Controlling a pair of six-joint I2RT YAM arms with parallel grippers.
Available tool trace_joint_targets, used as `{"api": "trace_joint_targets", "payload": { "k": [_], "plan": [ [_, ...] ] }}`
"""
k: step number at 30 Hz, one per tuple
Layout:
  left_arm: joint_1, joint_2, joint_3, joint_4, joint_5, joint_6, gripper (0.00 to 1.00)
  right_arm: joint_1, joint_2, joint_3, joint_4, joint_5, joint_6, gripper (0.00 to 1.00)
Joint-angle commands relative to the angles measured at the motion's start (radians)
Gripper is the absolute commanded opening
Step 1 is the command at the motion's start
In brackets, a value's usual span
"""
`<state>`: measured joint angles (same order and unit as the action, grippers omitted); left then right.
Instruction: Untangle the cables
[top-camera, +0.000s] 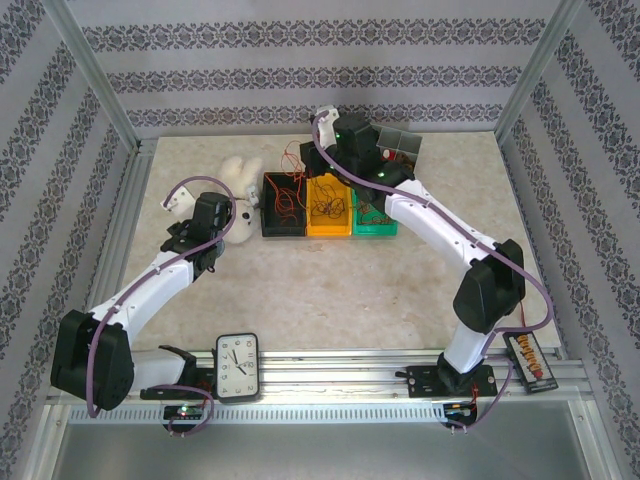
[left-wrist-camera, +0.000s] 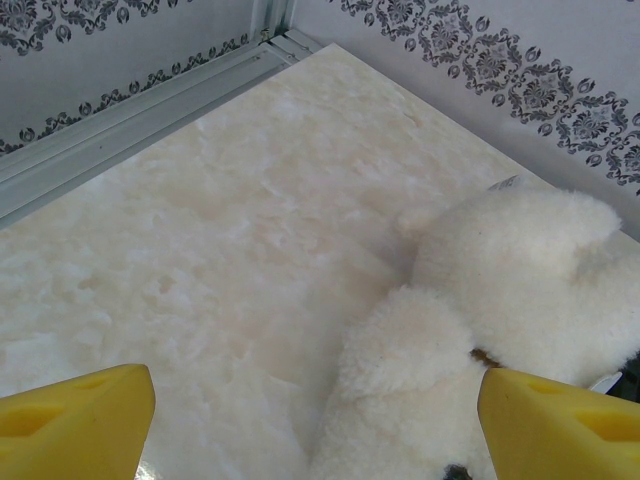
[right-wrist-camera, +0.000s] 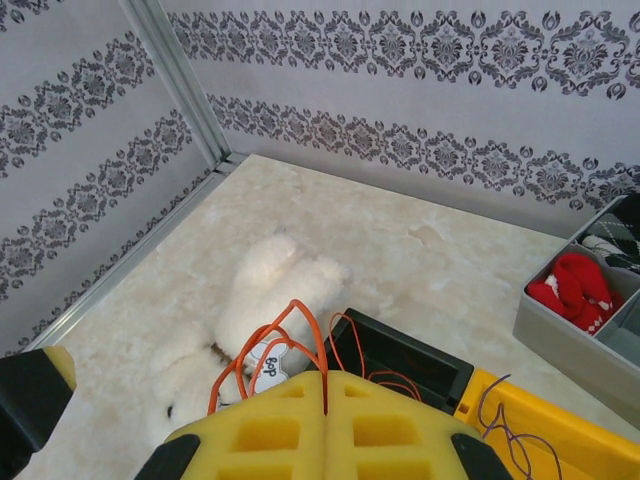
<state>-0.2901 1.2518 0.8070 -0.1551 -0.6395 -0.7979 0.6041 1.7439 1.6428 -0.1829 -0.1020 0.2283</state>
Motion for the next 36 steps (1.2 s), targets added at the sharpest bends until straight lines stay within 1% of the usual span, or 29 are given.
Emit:
{"api": "trace_joint_targets", "payload": {
  "k": [1,5,13,16,19,21,26,30,36],
  "plan": [
    [0.017,-0.007,0.0,-0.029,-0.008,-0.015,0.84,-0.004,-0.03,0.016,0.008,-0.034,0.013,0.0],
    [0.017,-0.009,-0.003,-0.027,-0.003,-0.02,0.84,0.012,-0.114,-0.114,0.019,-0.025,0.052,0.0],
    [0.018,-0.005,0.009,-0.012,0.011,-0.013,0.84,0.069,-0.276,-0.493,-0.006,0.054,0.081,0.01],
    [0.018,-0.002,0.015,-0.009,0.018,-0.013,0.84,0.071,-0.314,-0.597,-0.01,0.074,0.1,0.01],
    [0.016,0.001,0.019,-0.004,0.023,-0.014,0.84,0.071,-0.34,-0.661,-0.016,0.079,0.119,0.01],
    [0.018,0.001,0.021,-0.003,0.026,-0.016,0.84,0.069,-0.348,-0.678,-0.021,0.077,0.127,0.01],
    [0.018,0.01,0.03,-0.001,0.033,-0.015,0.84,0.075,-0.37,-0.667,-0.016,0.01,0.123,0.02],
    [0.017,0.012,0.028,0.0,0.037,-0.024,0.84,0.078,-0.379,-0.598,-0.015,-0.046,0.124,0.02],
    [0.018,0.01,0.01,-0.008,0.037,-0.032,0.84,0.071,-0.369,-0.465,-0.017,-0.053,0.113,0.03]
  ]
}}
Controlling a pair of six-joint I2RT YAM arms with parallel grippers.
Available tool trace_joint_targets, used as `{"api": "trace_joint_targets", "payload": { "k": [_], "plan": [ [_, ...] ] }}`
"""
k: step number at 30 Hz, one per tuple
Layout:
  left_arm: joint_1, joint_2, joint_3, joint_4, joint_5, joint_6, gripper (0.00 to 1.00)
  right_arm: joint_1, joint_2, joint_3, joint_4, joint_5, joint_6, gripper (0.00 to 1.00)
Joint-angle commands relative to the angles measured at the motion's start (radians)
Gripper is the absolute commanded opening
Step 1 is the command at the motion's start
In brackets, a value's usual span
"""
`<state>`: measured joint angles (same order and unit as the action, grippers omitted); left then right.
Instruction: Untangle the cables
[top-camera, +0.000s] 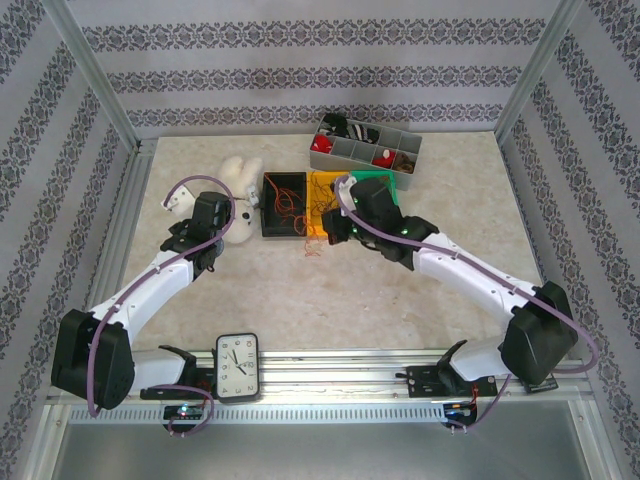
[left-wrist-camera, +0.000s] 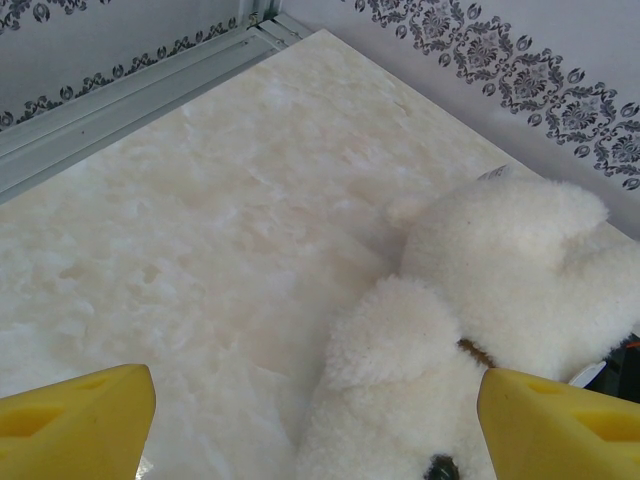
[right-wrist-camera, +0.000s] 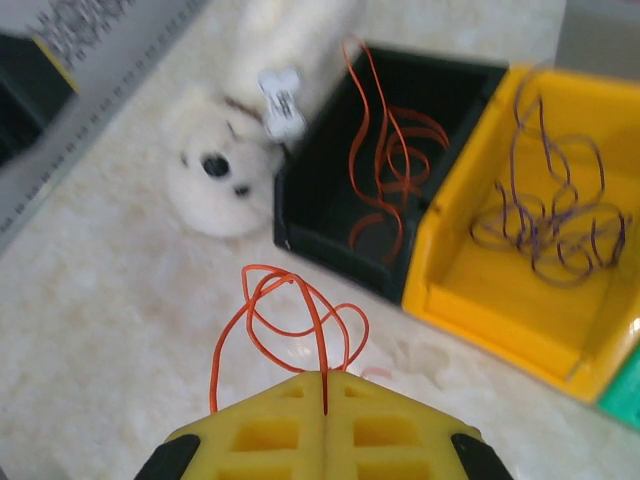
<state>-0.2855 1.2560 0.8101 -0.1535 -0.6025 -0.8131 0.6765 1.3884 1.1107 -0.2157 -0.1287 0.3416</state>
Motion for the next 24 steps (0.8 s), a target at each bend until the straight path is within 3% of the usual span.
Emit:
{"api": "trace_joint_targets", "payload": {
  "k": [1,12,20,22,24],
  "plan": [
    [0.013,0.003,0.003,-0.011,0.0,-0.017,0.84,-0.004,-0.006,0.09,0.022,-0.023,-0.002,0.03],
    [0.013,0.01,-0.016,-0.007,0.002,-0.023,0.84,-0.077,0.314,0.424,0.026,-0.042,-0.051,0.04],
    [0.013,0.031,-0.004,-0.006,-0.006,0.01,0.85,-0.08,0.619,0.641,-0.011,0.06,-0.084,0.05],
    [0.015,0.037,0.0,-0.008,-0.004,0.009,0.85,-0.08,0.695,0.685,-0.037,0.032,-0.064,0.09],
    [0.016,0.044,0.004,-0.006,0.0,0.008,0.85,-0.08,0.753,0.716,-0.054,-0.05,-0.051,0.25]
  ]
}}
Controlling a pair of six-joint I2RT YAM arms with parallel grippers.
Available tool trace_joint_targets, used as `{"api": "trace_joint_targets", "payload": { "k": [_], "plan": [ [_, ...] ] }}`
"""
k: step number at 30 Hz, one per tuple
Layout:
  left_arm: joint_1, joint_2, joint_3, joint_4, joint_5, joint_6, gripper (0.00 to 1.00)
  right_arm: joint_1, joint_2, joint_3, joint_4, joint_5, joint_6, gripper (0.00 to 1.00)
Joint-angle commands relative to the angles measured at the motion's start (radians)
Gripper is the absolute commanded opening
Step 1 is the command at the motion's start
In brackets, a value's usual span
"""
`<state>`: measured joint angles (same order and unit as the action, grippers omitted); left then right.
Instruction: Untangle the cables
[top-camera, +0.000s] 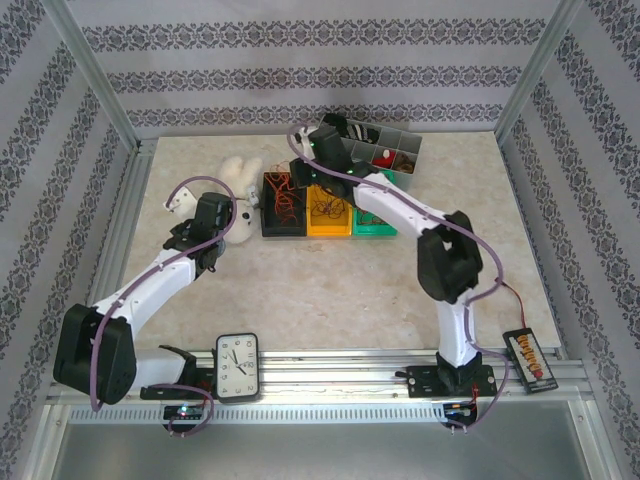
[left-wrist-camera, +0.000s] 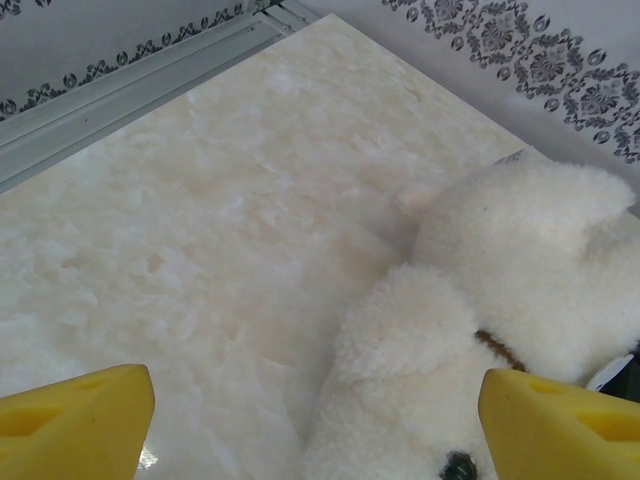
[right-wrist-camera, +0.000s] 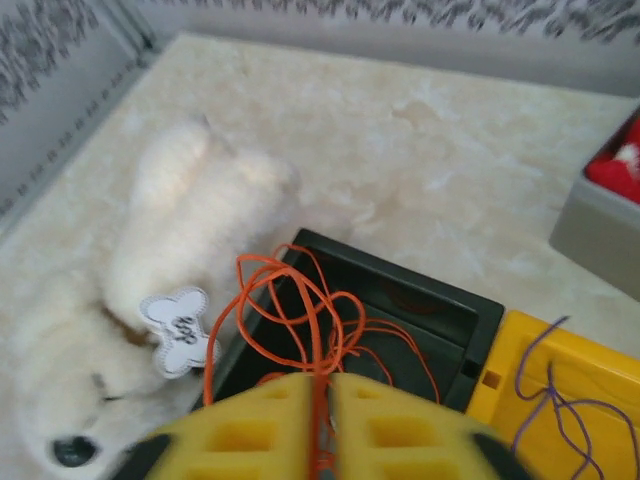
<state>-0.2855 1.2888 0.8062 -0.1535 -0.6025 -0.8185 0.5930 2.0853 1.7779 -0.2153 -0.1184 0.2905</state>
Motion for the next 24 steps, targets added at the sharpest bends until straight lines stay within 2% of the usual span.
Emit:
{"api": "trace_joint_targets", "payload": {
  "k": [1,2,5,13,16,20,24],
  "plan": [
    [0.017,0.014,0.008,-0.006,0.004,0.014,0.85,0.004,0.071,0.059,-0.072,-0.077,0.008,0.33],
    [0.017,0.017,0.013,-0.003,0.008,0.018,0.85,0.003,0.071,0.05,-0.076,-0.078,0.017,0.38],
    [0.017,0.024,0.023,-0.004,0.015,0.035,0.85,-0.008,0.002,-0.034,-0.039,-0.053,0.038,0.45],
    [0.019,0.023,0.031,-0.017,0.0,0.054,0.85,-0.08,-0.287,-0.304,0.005,0.054,0.048,0.52],
    [0.022,0.0,0.026,-0.046,-0.022,0.092,0.86,-0.131,-0.44,-0.461,0.02,0.135,0.052,0.53],
    [0.031,-0.065,0.006,-0.121,-0.077,0.21,0.87,-0.241,-0.694,-0.702,0.025,0.284,0.029,0.55],
    [0.059,-0.157,-0.068,-0.146,-0.152,0.32,0.9,-0.36,-0.895,-0.916,0.069,0.439,-0.055,0.66]
  ]
}}
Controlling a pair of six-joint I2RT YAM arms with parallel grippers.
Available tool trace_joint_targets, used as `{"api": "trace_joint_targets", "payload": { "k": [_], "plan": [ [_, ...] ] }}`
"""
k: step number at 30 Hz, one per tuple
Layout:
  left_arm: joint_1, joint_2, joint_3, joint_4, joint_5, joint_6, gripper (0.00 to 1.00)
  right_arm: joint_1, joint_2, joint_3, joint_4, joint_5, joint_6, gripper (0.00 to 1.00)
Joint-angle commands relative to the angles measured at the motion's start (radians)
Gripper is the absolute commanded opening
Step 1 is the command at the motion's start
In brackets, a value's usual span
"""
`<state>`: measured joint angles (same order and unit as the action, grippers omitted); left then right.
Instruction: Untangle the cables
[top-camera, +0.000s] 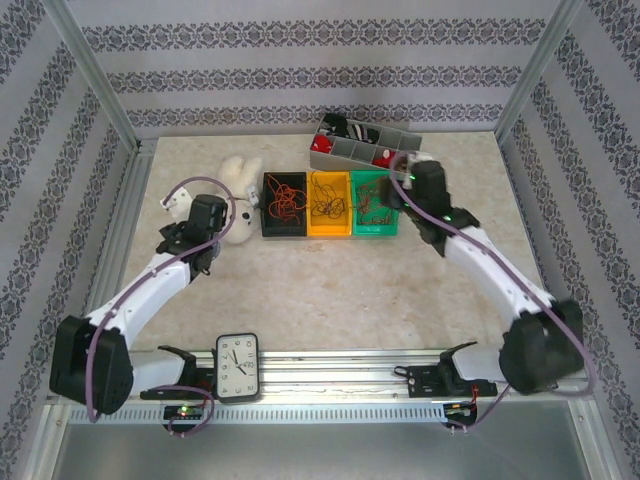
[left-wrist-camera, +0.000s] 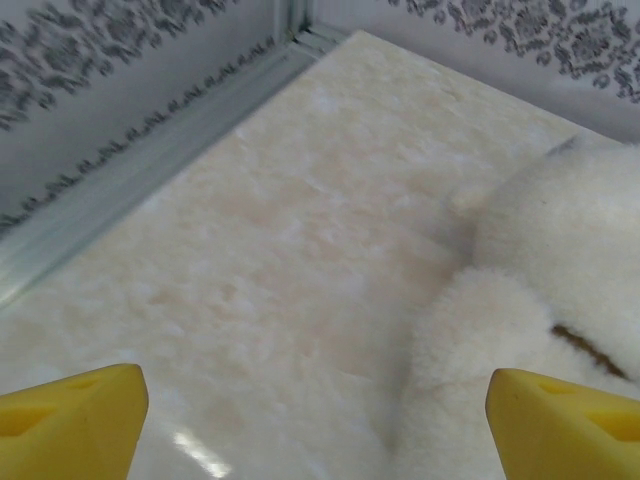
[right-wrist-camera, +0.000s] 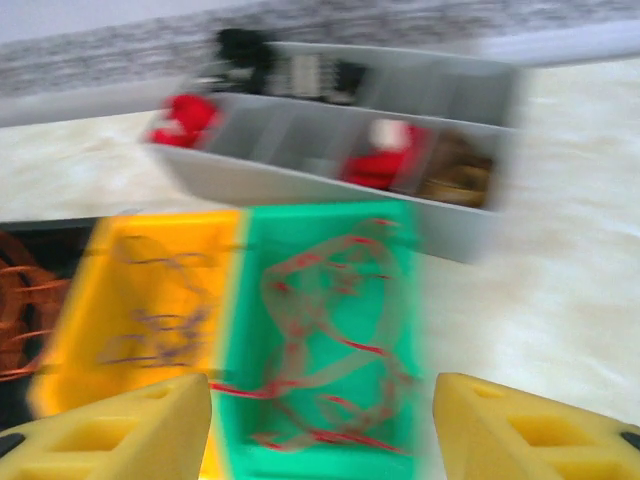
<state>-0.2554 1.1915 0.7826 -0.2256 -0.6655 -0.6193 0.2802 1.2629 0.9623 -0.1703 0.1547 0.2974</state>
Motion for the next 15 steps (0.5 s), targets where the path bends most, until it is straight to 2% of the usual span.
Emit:
{"api": "trace_joint_targets", "payload": {
  "k": [1,3,4,5,6,8,11,15],
  "plan": [
    [0.045,-0.08,-0.07,-0.064,-0.097,0.144,0.92,-0.076,-0.107,-0.152,0.053,0.196,-0.087,0.7],
    [0.08,-0.092,-0.106,-0.046,-0.107,0.165,1.0,-0.122,-0.144,-0.269,0.178,0.226,-0.155,0.75],
    [0.094,-0.087,-0.119,-0.035,-0.117,0.17,1.0,-0.133,-0.146,-0.319,0.247,0.246,-0.182,0.78],
    [0.102,-0.075,-0.143,0.002,-0.137,0.195,1.0,-0.139,-0.139,-0.366,0.311,0.268,-0.2,0.96],
    [0.103,-0.058,-0.159,0.043,-0.149,0.227,1.0,-0.149,-0.12,-0.388,0.343,0.274,-0.202,0.98],
    [0.104,-0.018,-0.216,0.199,-0.143,0.354,1.0,-0.152,-0.066,-0.405,0.401,0.291,-0.201,0.98],
    [0.107,0.039,-0.265,0.374,-0.139,0.402,1.0,-0.148,0.019,-0.499,0.693,0.287,-0.239,0.98],
    [0.106,0.098,-0.348,0.679,0.04,0.471,0.99,-0.143,0.144,-0.52,0.87,0.253,-0.295,0.98]
  ]
}}
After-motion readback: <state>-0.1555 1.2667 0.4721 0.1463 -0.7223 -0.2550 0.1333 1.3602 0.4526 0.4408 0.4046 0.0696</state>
